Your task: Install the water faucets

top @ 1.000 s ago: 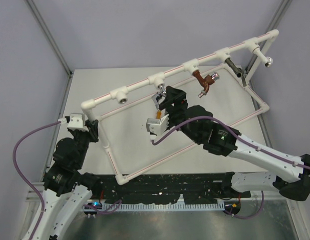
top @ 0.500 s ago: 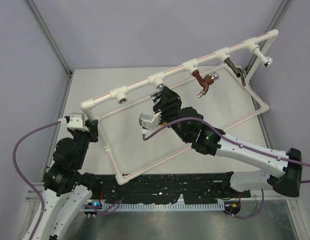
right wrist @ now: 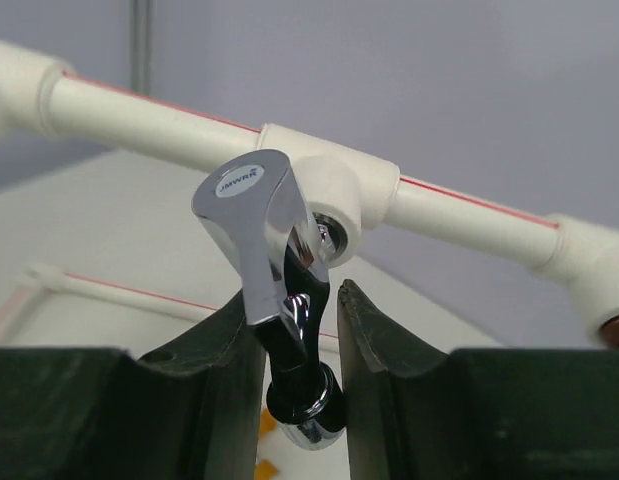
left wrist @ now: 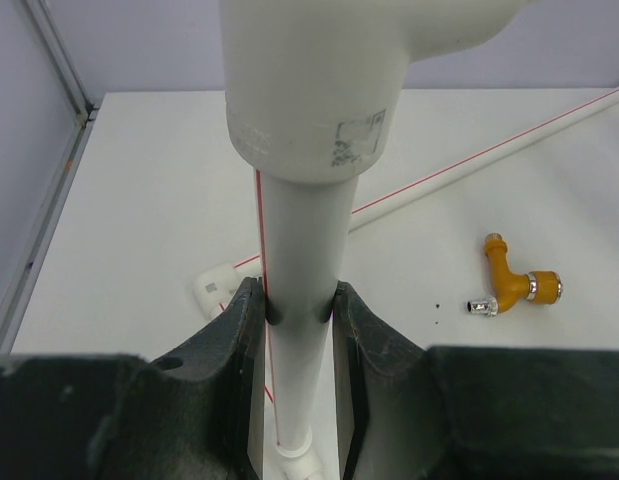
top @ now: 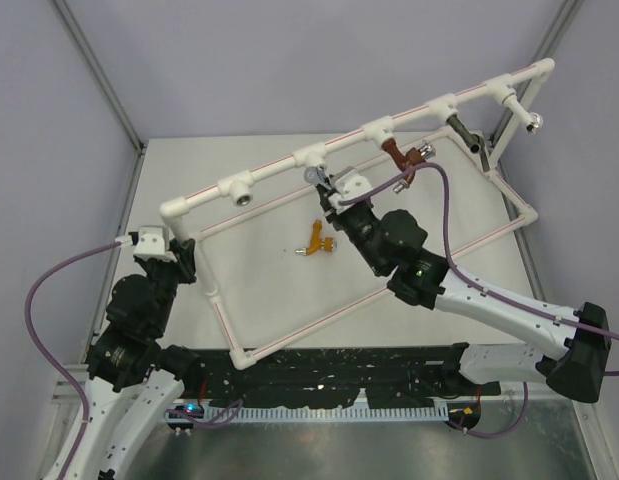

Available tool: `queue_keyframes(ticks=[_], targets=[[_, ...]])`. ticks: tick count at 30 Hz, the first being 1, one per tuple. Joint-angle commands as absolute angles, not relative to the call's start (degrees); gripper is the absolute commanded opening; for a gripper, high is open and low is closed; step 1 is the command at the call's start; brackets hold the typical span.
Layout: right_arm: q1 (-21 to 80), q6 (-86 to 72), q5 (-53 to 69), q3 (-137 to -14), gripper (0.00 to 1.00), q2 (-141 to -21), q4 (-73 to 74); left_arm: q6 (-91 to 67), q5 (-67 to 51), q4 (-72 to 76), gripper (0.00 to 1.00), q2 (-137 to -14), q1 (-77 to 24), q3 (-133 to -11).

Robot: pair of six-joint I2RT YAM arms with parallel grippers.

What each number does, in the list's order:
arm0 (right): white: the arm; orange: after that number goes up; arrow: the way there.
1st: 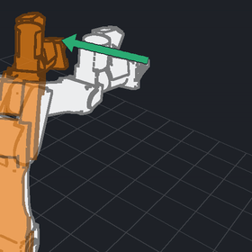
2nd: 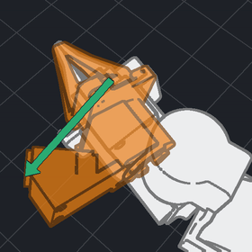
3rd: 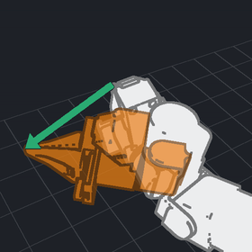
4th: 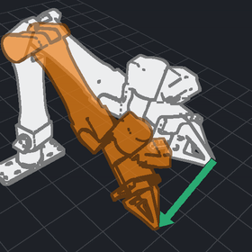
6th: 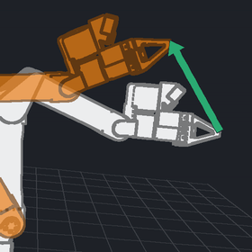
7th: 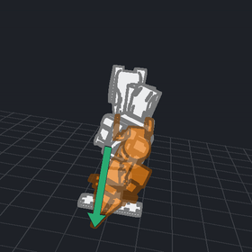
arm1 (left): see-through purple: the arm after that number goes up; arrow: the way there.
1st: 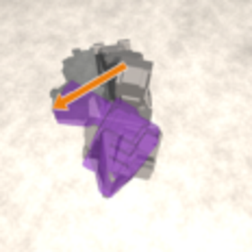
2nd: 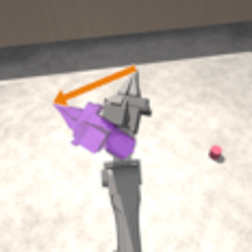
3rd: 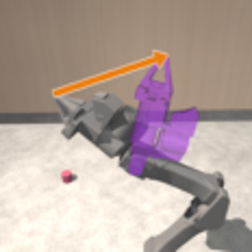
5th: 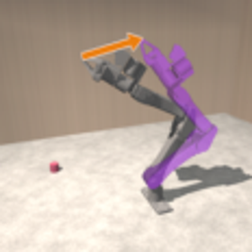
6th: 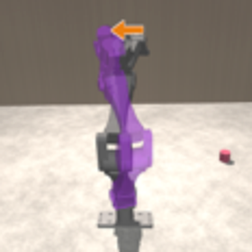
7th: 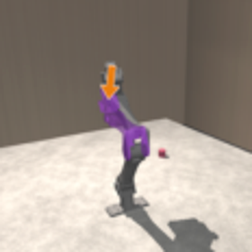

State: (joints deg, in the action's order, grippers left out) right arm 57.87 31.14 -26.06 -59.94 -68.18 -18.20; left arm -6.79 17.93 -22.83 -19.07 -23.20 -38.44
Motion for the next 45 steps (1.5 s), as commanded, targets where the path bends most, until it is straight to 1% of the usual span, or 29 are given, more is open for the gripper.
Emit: queue_keyframes(ticks=[1,2,4,9,11,12,13,15,16,17,19,20,23,24,25,28,29,30,32,33,34,37,41,43,45], targets=[[53.79,-19.99,-27.15,-55.03,0.05,-66.45,-46.54,-7.47,13.89,-27.16,0.0,-19.69,-23.64,-38.14],[52.92,-27.7,-27.68,-53.02,0.05,-66.53,-47.89,-7.47,13.89,-27.25,0.0,-19.77,-23.64,-38.06],[52.12,-35.72,-28.99,-50.99,0.05,-66.8,-51.23,-7.47,13.89,-27.16,0.0,-19.78,-23.64,-38.06],[51.42,-47.89,-32.34,-47.29,0.06,-66.62,-55.27,-7.47,13.97,-27.07,0.0,-19.86,-23.64,-37.97],[51.24,-45.11,-31.47,-46.94,0.23,-66.1,-55.37,-7.47,13.97,-27.07,0.0,-20.13,-23.64,-37.97],[51.24,-44.04,-31.12,-46.85,0.27,-65.31,-54.94,-7.47,13.97,-27.07,0.0,-20.21,-23.64,-37.97],[51.24,-40.29,-30.07,-46.58,0.4,-64.78,-55.02,-7.47,13.97,-27.07,0.0,-20.3,-23.73,-37.97],[51.24,-34.49,-29.01,-45.97,0.56,-62.42,-54.06,-7.47,13.89,-27.07,0.0,-20.48,-23.64,-37.97],[51.24,-32.63,-28.83,-45.88,0.61,-61.62,-52.92,-7.47,13.89,-27.16,0.0,-20.48,-23.73,-38.06],[51.24,-28.52,-28.48,-45.44,0.69,-60.22,-52.3,-7.47,13.89,-27.07,0.0,-20.57,-23.64,-37.97],[51.24,-22.11,-27.25,-45.44,0.75,-57.59,-49.76,-7.47,13.89,-27.07,0.0,-20.57,-23.64,-37.97],[51.24,-19.54,-24.81,-45.87,0.75,-56.87,-47.74,-7.47,13.89,-27.07,0.0,-20.65,-23.64,-37.97],[51.24,-3.58,-20.85,-47.45,0.8,-52.84,-41.24,-7.47,13.71,-27.07,0.0,-20.74,-23.64,-37.97],[51.24,-0.3,-18.74,-48.94,0.82,-52.21,-36.44,-7.47,13.71,-27.07,0.0,-20.83,-23.64,-38.06],[51.24,7.22,-17.94,-49.91,0.85,-50.99,-34.21,-7.47,13.71,-27.07,0.0,-20.92,-23.73,-38.06],[51.33,21.76,-11.71,-56.05,0.93,-49.49,-18.96,-7.47,13.62,-26.98,0.0,-21.18,-23.73,-37.97],[51.33,29.28,-9.95,-57.21,0.93,-49.13,-15.07,-7.47,13.54,-26.98,0.0,-21.27,-23.82,-37.97],[51.42,32.84,-6.8,-59.57,0.93,-48.96,-8.16,-7.47,13.54,-26.98,0.0,-21.36,-23.73,-37.97],[51.42,47.3,-4.32,-61.6,0.94,-48.69,-1.36,-7.47,13.45,-26.98,0.0,-21.53,-23.73,-37.97],[51.5,50.24,-4.05,-62.31,0.94,-48.69,0.33,-7.47,13.45,-26.98,0.0,-21.62,-23.82,-37.97],[52.03,56.62,-3.61,-63.36,0.96,-48.78,5.31,-7.47,13.53,-26.98,0.0,-21.62,-23.73,-37.97],[53.87,66.94,-5.79,-64.34,0.97,-49.48,9.92,-7.38,13.8,-26.98,0.0,-21.88,-23.82,-37.97],[58.35,78.47,-14.13,-64.42,0.98,-51.41,10.9,-7.38,13.89,-26.98,0.0,-22.15,-23.82,-37.97],[60.9,84.53,-22.54,-63.81,0.98,-53.08,8.28,-7.38,13.8,-26.98,0.0,-22.24,-23.73,-37.97],[63.01,90.16,-26.43,-62.06,0.99,-54.49,3.72,-7.38,13.8,-26.98,0.0,-22.15,-23.73,-37.97]])
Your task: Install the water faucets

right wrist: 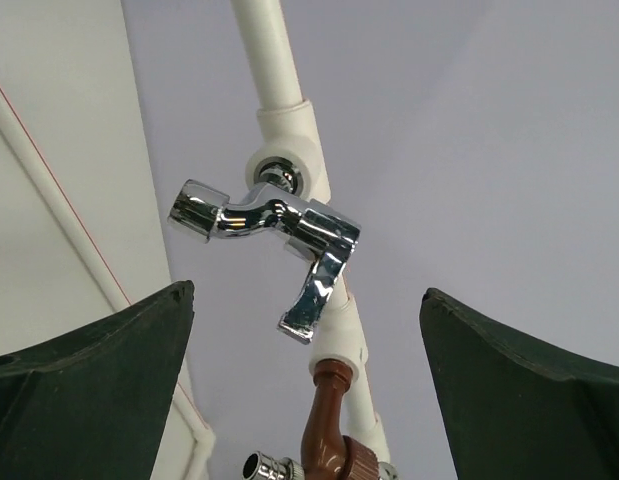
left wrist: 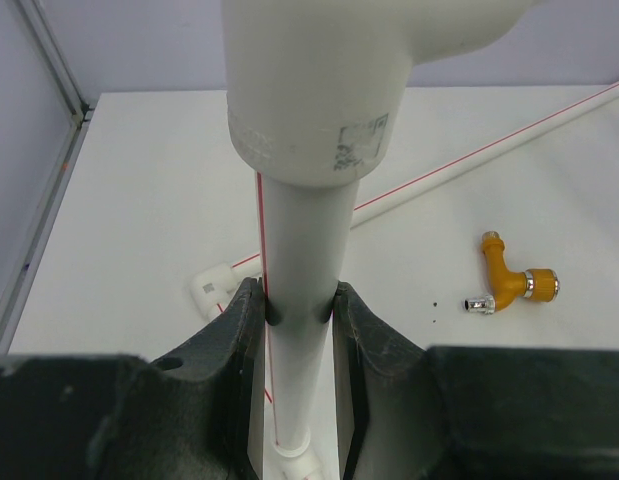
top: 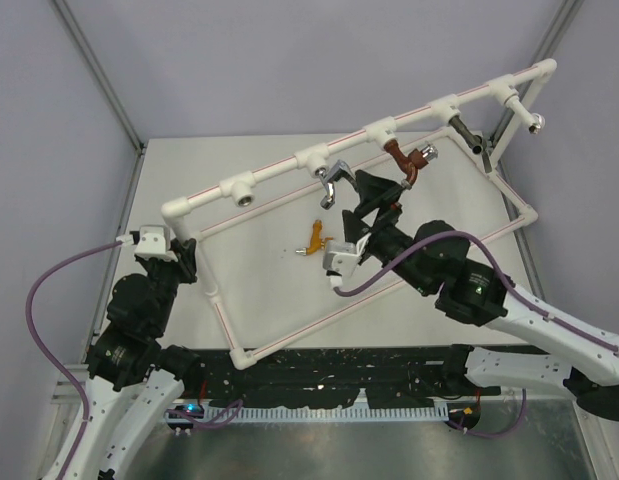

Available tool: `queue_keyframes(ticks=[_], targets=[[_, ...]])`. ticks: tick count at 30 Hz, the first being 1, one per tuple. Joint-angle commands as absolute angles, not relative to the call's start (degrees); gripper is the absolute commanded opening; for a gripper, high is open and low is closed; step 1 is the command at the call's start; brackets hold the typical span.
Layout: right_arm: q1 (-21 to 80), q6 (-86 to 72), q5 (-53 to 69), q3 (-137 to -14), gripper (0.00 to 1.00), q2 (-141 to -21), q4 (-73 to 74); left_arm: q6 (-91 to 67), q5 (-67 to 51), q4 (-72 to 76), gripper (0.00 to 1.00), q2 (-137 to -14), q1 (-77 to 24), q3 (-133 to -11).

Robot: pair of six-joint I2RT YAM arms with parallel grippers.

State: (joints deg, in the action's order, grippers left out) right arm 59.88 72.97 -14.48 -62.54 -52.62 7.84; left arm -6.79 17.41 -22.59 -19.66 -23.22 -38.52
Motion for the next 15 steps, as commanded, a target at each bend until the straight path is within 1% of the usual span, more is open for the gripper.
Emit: queue_keyframes(ticks=[1,3,8,13,15], targets=[[63.19,92.61,-26.89,-61.18,0.99,-55.28,2.91,-7.38,13.97,-26.98,0.0,-22.06,-23.82,-37.97],[63.37,95.08,-27.68,-60.65,0.99,-56.51,0.45,-7.3,14.06,-26.98,0.0,-21.8,-23.73,-37.97],[63.46,102.91,-29.27,-58.18,0.99,-59.59,-10.96,-7.38,13.8,-26.98,0.0,-21.45,-23.73,-37.88],[62.58,104.85,-29.97,-60.03,0.99,-64.59,-13.71,-7.38,13.71,-26.89,0.0,-20.92,-23.73,-37.88],[61.97,104.33,-28.92,-60.55,0.97,-65.65,-13.71,-7.38,13.8,-26.89,0.0,-20.74,-23.73,-37.97]])
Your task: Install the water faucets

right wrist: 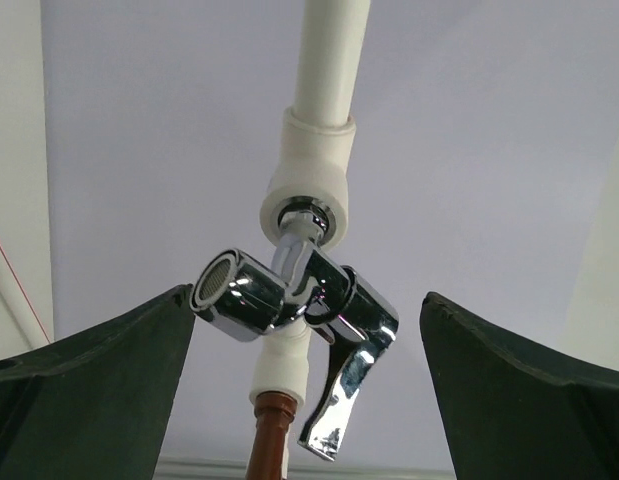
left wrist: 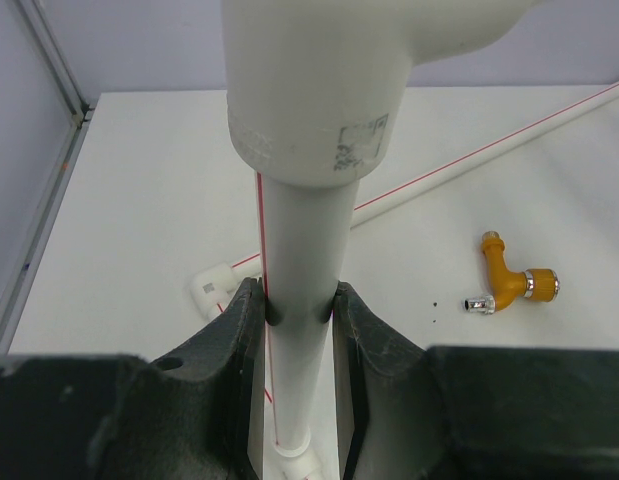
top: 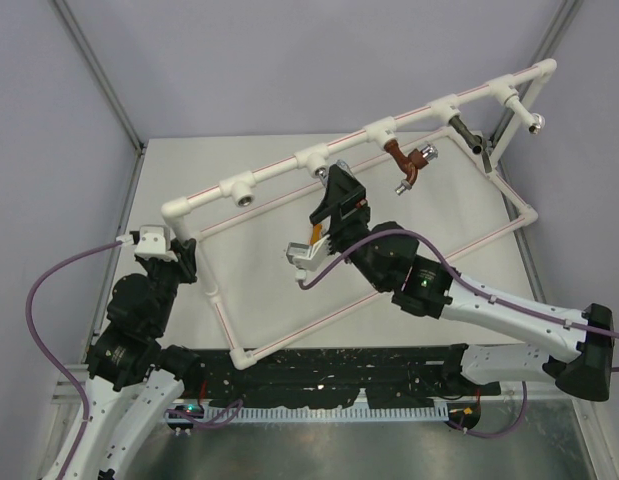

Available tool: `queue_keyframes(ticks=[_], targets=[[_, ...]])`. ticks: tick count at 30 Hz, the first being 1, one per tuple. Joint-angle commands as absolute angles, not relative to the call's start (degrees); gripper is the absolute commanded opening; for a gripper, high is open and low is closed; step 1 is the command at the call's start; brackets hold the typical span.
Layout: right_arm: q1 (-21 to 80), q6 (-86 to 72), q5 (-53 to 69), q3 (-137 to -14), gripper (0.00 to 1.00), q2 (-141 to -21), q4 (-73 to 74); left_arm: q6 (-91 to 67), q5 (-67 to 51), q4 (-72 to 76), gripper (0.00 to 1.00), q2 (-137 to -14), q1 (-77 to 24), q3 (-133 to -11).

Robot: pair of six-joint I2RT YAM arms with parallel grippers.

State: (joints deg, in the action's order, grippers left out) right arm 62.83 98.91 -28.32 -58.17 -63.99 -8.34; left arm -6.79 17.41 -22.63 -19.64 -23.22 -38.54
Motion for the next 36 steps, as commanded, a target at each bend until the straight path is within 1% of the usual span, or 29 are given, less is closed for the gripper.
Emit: queue_keyframes(ticks=[1,2,5,6,8,9,10,11,13,14,15,16,17,18,19,20,21,22,23,24,27,28,29,30,31,32,33,35,36], targets=[[61.44,103.8,-28.57,-60.9,0.95,-66.35,-13.88,-7.38,13.89,-26.98,0.0,-20.66,-23.64,-37.79],[60.83,103.28,-28.39,-61.08,0.93,-66.71,-13.8,-7.38,13.97,-26.98,0.0,-20.57,-23.73,-37.79],[59.68,100.64,-28.65,-61.96,0.77,-68.38,-13.97,-7.38,14.06,-26.98,0.0,-20.39,-23.73,-37.79],[59.33,99.33,-28.3,-61.88,0.65,-68.55,-14.41,-7.38,14.06,-26.98,0.0,-20.3,-23.73,-37.79],[59.15,96.87,-28.13,-61.87,0.48,-69.08,-15.37,-7.38,13.97,-26.89,0.0,-20.3,-23.73,-37.79],[59.06,95.9,-28.13,-61.87,0.44,-69.17,-15.55,-7.38,13.97,-26.89,0.0,-20.3,-23.73,-37.79],[58.71,93.02,-27.78,-62.4,0.38,-69.43,-15.3,-7.38,13.89,-26.89,0.0,-20.22,-23.73,-37.79],[58.71,91.07,-27.69,-62.84,0.36,-69.52,-14.94,-7.38,13.8,-26.89,0.0,-20.21,-23.73,-37.79],[58.36,82.39,-26.03,-64.24,0.31,-69.7,-13.54,-7.38,13.8,-26.9,0.0,-20.13,-23.73,-37.79],[57.84,75.57,-25.15,-65.47,0.25,-69.61,-12.75,-7.38,13.89,-26.89,0.0,-20.13,-23.73,-37.79],[57.22,70.45,-23.48,-66.26,0.22,-69.61,-12.05,-7.38,13.89,-26.89,0.0,-20.13,-23.73,-37.79],[56.78,61.35,-22.34,-67.75,0.18,-69.44,-10.13,-7.38,13.8,-26.89,0.0,-20.13,-23.73,-37.79],[55.99,57.43,-19.8,-68.11,0.17,-69.17,-9.76,-7.38,13.89,-26.89,0.0,-20.21,-23.73,-37.79],[55.55,48.26,-18.64,-67.77,0.13,-68.47,-11.41,-7.38,13.89,-26.89,0.0,-20.21,-23.73,-37.79],[54.42,44.25,-16.02,-67.07,0.12,-67.94,-12.56,-7.38,13.97,-26.89,0.0,-20.21,-23.73,-37.79],[54.06,35.16,-15.04,-65.76,0.07,-66.9,-15.61,-7.38,13.97,-26.89,0.0,-20.3,-23.73,-37.79],[52.66,25.93,-12.59,-65.05,0.05,-66.36,-18.78,-7.38,13.97,-26.89,0.0,-20.22,-23.73,-37.79],[52.04,21.84,-11.26,-63.39,0.05,-65.23,-20.2,-7.38,13.97,-26.89,0.0,-20.3,-23.82,-37.79],[50.38,12.49,-9.51,-62.59,0.05,-64.95,-23.7,-7.38,13.89,-26.98,0.0,-20.39,-23.73,-37.88],[49.67,7.96,-8.54,-60.66,0.05,-64.08,-25.38,-7.38,13.8,-26.9,0.0,-20.3,-23.73,-37.88],[46.42,-11.0,-7.47,-55.83,0.05,-62.93,-36.95,-7.38,13.8,-26.89,0.0,-20.39,-23.73,-37.88],[45.88,-14.47,-7.56,-53.46,0.05,-62.58,-39.96,-7.38,13.71,-26.89,0.0,-20.3,-23.73,-37.79],[44.66,-23.03,-8.08,-52.05,0.05,-62.75,-45.12,-7.38,13.8,-26.89,0.0,-20.3,-23.73,-37.79],[44.04,-27.12,-8.69,-49.6,0.05,-62.93,-47.52,-7.38,13.8,-26.89,0.0,-20.22,-23.73,-37.88],[43.34,-35.51,-9.48,-48.35,0.05,-63.63,-53.38,-7.38,13.8,-26.89,0.0,-20.21,-23.73,-37.79],[42.98,-39.42,-11.41,-46.08,0.05,-64.07,-56.05,-7.38,13.8,-26.89,0.0,-20.21,-23.73,-37.79],[42.72,-47.47,-12.82,-43.97,0.05,-65.38,-61.38,-7.38,13.8,-26.89,0.0,-20.21,-23.73,-37.79],[42.63,-58.21,-16.69,-42.2,0.05,-67.57,-67.2,-7.38,13.71,-26.89,0.0,-20.21,-23.82,-37.79],[42.71,-60.88,-17.66,-42.1,0.05,-68.28,-68.98,-7.38,13.71,-26.89,0.0,-20.21,-23.82,-37.79]])
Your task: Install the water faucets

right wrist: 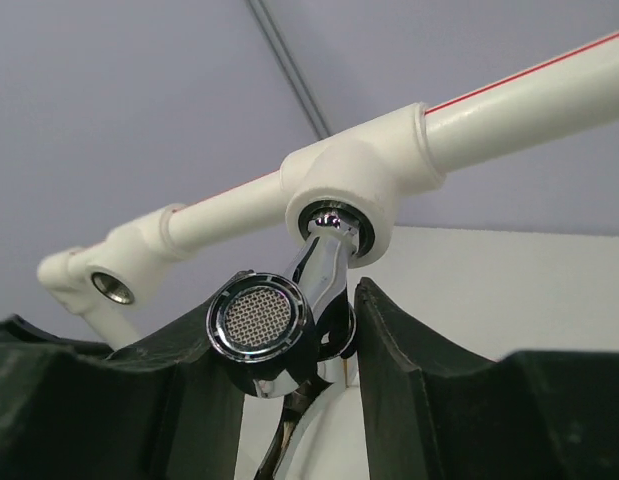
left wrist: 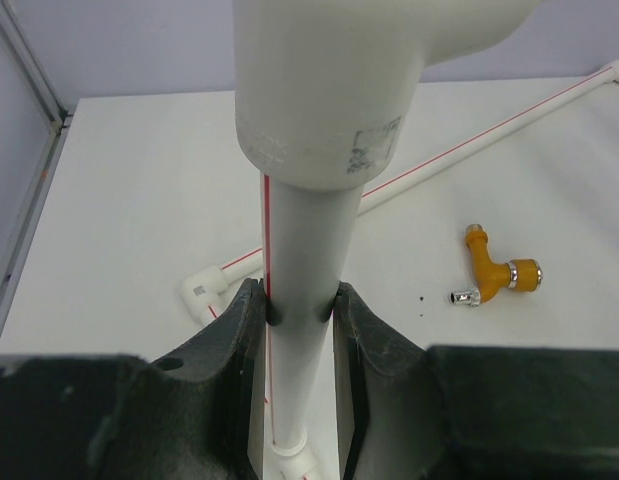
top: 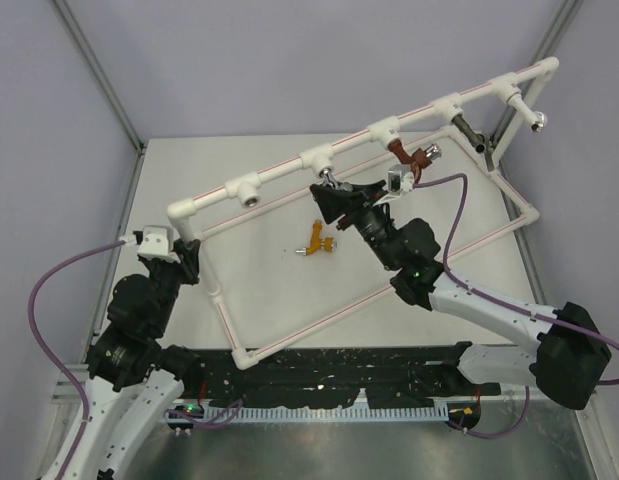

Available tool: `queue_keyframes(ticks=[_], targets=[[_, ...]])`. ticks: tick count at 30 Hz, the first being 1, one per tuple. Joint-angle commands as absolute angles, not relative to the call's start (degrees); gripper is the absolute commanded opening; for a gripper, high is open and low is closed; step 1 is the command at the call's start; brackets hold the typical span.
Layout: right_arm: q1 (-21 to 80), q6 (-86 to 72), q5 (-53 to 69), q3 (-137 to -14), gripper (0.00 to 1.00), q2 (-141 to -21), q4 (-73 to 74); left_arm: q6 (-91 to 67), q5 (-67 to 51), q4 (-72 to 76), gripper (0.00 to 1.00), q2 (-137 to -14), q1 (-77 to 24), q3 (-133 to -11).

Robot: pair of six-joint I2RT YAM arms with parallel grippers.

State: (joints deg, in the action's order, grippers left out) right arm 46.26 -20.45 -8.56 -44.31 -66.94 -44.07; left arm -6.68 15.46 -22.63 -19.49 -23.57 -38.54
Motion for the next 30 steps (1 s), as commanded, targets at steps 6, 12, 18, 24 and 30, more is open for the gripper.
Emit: queue_keyframes(ticks=[6,12,18,24,30], targets=[[42.8,-55.56,-14.69,-43.77,0.46,-67.16,-66.72,-7.29,14.41,-27.07,0.0,-20.13,-23.73,-37.79],[42.71,-29.59,-13.28,-44.38,0.73,-57.23,-46.72,-7.29,14.24,-26.98,0.0,-20.3,-23.73,-37.79],[42.71,6.68,-1.96,-55.53,0.82,-50.28,-17.21,-7.29,13.97,-27.07,0.0,-20.83,-23.73,-37.88],[47.71,43.86,0.19,-69.07,0.85,-52.9,8.76,-7.29,14.06,-26.98,0.0,-20.83,-23.82,-37.88],[55.02,65.99,-10.46,-72.06,0.86,-57.29,16.87,-7.29,14.24,-27.07,0.0,-20.92,-23.73,-37.97]])
